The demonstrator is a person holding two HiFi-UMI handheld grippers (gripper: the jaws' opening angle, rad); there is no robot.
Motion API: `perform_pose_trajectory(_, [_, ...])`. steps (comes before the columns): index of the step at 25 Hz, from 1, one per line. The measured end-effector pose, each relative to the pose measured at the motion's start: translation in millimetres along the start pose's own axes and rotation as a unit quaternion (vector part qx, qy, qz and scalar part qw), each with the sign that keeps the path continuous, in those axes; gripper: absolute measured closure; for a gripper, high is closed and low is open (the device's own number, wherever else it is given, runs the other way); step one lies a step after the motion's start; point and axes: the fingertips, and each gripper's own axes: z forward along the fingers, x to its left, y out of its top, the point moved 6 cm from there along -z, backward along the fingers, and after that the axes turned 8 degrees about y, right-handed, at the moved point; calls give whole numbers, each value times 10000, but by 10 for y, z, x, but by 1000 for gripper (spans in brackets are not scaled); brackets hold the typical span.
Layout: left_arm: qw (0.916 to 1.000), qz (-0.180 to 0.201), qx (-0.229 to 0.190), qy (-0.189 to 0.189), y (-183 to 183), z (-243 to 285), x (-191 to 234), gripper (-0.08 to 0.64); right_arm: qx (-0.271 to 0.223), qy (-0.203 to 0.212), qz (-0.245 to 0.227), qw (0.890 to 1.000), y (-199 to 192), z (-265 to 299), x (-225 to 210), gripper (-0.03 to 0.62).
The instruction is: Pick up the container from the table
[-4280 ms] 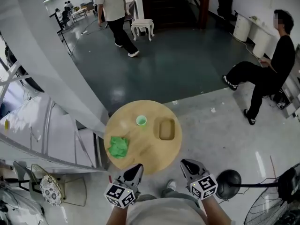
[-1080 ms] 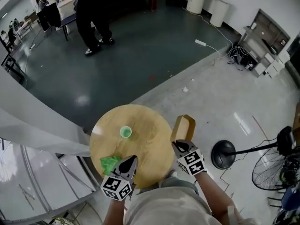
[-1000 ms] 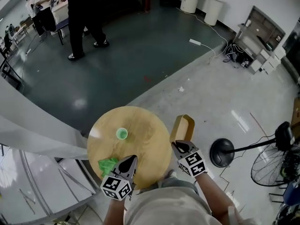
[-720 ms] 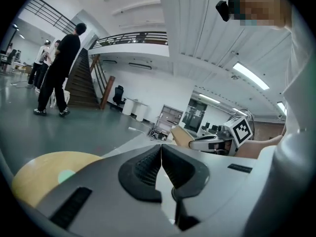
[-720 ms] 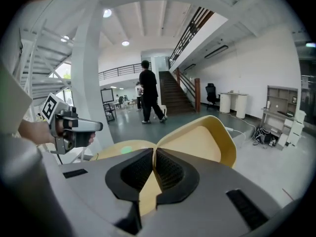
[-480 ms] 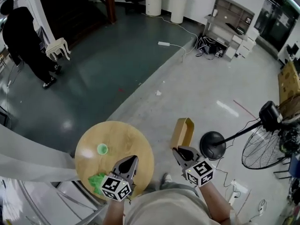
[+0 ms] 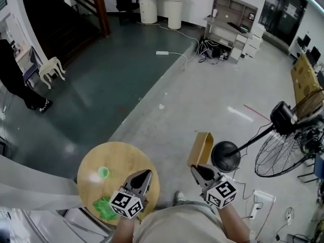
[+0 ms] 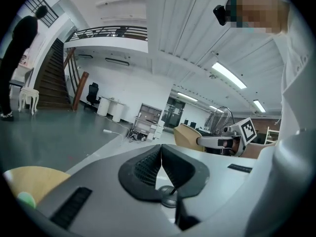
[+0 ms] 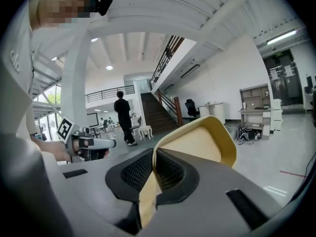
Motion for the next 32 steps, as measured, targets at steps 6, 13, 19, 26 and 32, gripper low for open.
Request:
perform_pose_trajectory(6, [9997,82,-49,-206,84,139,-113,543,-329,9,39,9995,50,-215,-48,548])
perform_pose_trajectory(13, [9994,106,-121,-309,118,233,-170,543,-628,-5,164,9979,45,-343,-121,548])
perform_pose_trajectory(19, [9990,138,-126,-406,138,269,-176,543,-650,-94,248,9975,32,-350,-186,548])
perform_pose_trajectory(26, [9991,146,-105,-394,77,301,-181,543,-735,-131,258,9969,-18,-369,-220,548])
perform_pose_trajectory(32, [9993,131,-114,-323,72,250,-179,543,-713,-122,193,9972,-18,-377,-190,548])
